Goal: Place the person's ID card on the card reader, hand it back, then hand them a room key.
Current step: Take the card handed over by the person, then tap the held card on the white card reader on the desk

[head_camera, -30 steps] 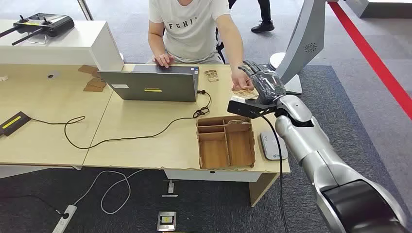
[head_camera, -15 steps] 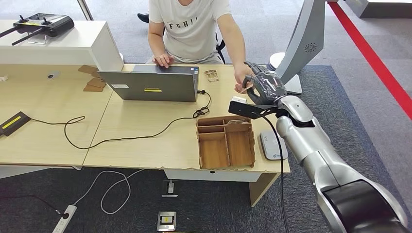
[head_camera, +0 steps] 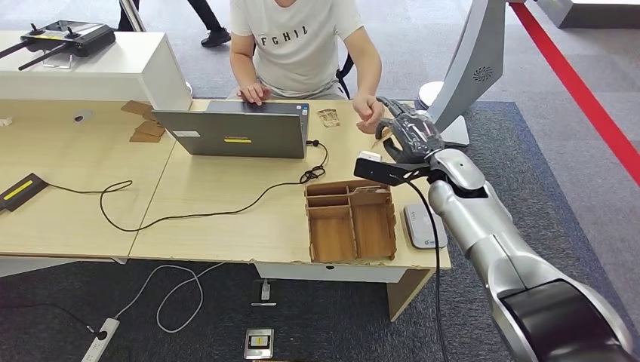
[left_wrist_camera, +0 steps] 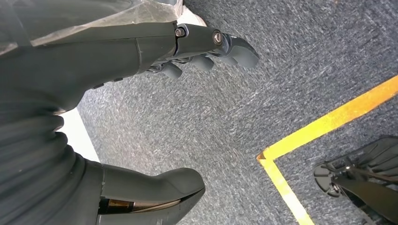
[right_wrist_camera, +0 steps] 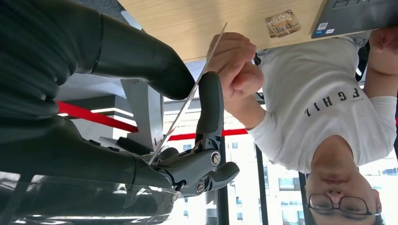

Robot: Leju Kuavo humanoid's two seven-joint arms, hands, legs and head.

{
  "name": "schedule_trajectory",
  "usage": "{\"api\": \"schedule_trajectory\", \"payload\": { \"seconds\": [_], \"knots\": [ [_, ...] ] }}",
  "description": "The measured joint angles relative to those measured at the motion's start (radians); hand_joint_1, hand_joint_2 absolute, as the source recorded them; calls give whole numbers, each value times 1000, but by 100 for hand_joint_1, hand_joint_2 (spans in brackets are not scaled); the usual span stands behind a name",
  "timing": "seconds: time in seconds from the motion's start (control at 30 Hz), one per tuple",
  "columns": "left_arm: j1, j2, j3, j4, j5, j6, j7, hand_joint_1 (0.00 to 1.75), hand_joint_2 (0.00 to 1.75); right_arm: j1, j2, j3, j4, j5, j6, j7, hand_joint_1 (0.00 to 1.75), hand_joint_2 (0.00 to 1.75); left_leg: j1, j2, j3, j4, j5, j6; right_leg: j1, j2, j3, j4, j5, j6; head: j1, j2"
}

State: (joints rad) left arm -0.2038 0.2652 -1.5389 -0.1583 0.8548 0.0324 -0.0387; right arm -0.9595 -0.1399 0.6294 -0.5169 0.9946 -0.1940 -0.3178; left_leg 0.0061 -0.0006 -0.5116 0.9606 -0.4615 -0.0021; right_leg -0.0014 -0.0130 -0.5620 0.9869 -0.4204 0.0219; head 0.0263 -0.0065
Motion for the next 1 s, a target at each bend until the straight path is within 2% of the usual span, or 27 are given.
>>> {"api": "schedule_trajectory", "payload": {
  "seconds": [0.43,0.83,1.0],
  "knots": [
    [4,2,0,0,27,0,15,0,175,-6,-20,-1,-2,6,19,7,175,175,0,0,0,0,0,0,0,0,0,0,0,0,0,0],
    [13,16,1,0,52,-11,34,0,175,-32,-187,-8,24,31,77,17,175,175,-1,-1,-1,1,0,1,-1,0,-1,-1,0,1,0,0],
    [13,17,2,0,62,-15,49,0,175,-41,-230,-7,28,20,93,3,175,175,-1,-1,-1,1,0,1,-1,0,-1,-1,0,0,0,0]
  ]
}}
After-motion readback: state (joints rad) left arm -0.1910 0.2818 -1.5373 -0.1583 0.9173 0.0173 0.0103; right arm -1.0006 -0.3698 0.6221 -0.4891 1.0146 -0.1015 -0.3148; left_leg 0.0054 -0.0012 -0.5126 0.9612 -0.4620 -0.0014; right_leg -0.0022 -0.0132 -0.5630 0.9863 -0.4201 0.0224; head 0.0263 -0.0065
